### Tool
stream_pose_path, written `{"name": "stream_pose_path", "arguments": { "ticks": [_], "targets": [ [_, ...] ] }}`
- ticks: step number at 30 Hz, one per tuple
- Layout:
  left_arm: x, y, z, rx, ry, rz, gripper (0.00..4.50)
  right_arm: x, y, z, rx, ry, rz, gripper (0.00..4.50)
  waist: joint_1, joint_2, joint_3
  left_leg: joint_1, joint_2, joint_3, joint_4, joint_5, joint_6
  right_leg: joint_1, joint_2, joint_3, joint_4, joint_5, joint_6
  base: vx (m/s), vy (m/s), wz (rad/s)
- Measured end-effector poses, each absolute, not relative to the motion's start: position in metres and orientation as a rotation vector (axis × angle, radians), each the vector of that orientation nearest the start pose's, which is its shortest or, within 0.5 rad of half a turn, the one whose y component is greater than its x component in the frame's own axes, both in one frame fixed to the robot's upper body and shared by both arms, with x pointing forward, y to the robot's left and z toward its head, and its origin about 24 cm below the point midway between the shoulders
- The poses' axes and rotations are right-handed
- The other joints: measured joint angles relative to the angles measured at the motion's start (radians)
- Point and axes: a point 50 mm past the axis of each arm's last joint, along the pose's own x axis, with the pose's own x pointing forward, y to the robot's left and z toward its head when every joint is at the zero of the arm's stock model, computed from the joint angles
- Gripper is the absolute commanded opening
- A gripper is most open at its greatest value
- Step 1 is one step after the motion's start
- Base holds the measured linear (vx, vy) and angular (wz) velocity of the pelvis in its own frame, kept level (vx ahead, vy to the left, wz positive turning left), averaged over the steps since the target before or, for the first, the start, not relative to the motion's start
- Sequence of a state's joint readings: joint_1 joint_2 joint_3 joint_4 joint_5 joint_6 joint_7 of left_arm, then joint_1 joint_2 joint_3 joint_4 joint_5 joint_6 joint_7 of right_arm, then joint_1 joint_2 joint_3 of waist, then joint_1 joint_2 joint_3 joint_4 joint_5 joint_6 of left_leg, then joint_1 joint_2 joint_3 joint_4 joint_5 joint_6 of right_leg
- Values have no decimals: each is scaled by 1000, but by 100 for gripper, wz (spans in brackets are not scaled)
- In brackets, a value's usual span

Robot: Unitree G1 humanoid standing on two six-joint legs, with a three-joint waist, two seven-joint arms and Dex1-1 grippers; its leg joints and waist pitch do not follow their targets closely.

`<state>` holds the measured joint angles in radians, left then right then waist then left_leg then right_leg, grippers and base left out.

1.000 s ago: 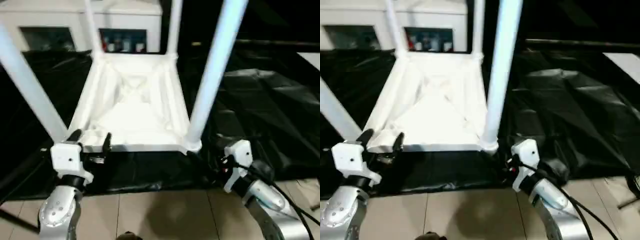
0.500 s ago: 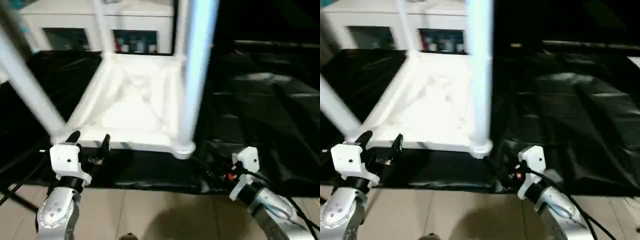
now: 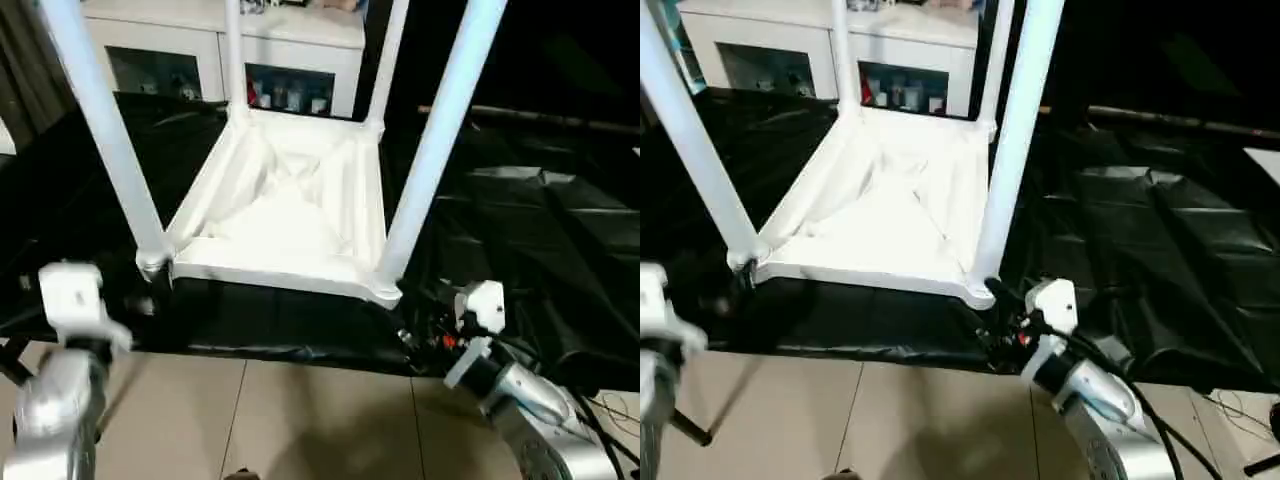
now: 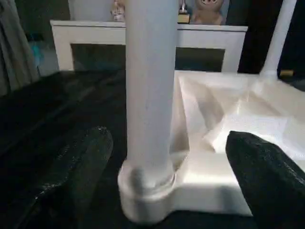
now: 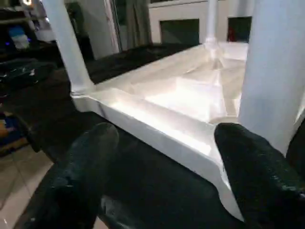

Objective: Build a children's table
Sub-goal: Flip table

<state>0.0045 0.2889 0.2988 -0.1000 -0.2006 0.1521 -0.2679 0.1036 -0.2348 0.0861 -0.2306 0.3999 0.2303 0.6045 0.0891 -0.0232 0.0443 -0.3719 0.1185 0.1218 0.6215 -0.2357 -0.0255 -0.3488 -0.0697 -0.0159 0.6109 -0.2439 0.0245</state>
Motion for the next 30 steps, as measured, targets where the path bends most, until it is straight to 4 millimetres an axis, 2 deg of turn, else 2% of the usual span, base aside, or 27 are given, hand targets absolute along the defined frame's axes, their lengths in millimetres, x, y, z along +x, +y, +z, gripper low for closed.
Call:
{"name": "stream_pose_path", "arguments": {
  "ticks": [6,8,12,15,17,22,23,26,30],
  "targets": [
    [264,260,73,57,65,8,450,225,-134,63,201,61,801,427,-3,-2,1,0,0,2,-3,4,-7,-2,-3,-1,0,6,2,0,0,0],
    [275,263,71,61,96,16,450,231,-133,63,195,62,816,440,-1,-7,0,1,0,4,-3,7,-8,-2,-4,-1,1,19,4,0,0,0],
    [296,269,68,104,169,116,450,242,-127,70,179,41,846,440,2,-6,0,0,4,5,-5,12,-5,-4,-4,-4,4,20,2,13,-7,1],
    [306,270,73,79,162,168,450,244,-126,70,179,52,863,440,1,-6,0,-6,7,6,-8,24,-3,-8,-2,-7,2,18,2,37,1,-1],
    [313,265,76,30,141,158,450,244,-125,68,180,62,877,440,1,-7,-1,-17,7,8,-7,29,5,-18,-3,-7,1,18,1,28,3,-1],
    [314,261,73,-10,144,154,450,246,-123,70,164,61,901,440,1,-7,-1,-20,9,10,-7,27,11,-20,-3,-9,0,16,-1,0,0,0],
    [314,259,71,-22,151,162,432,246,-124,70,160,63,904,447,1,-7,0,-20,11,12,-7,27,10,-19,-3,-10,0,16,-1,0,0,0],
    [312,257,67,-48,169,199,421,246,-124,70,161,65,914,450,1,-6,0,-18,20,25,-7,28,4,-16,-5,-15,1,16,-1,0,0,0],
    [307,255,61,-60,190,232,384,245,-124,66,167,80,929,450,3,-5,0,-18,26,31,-7,29,2,-15,-7,-20,1,17,-3,0,0,0]
  ]
}}
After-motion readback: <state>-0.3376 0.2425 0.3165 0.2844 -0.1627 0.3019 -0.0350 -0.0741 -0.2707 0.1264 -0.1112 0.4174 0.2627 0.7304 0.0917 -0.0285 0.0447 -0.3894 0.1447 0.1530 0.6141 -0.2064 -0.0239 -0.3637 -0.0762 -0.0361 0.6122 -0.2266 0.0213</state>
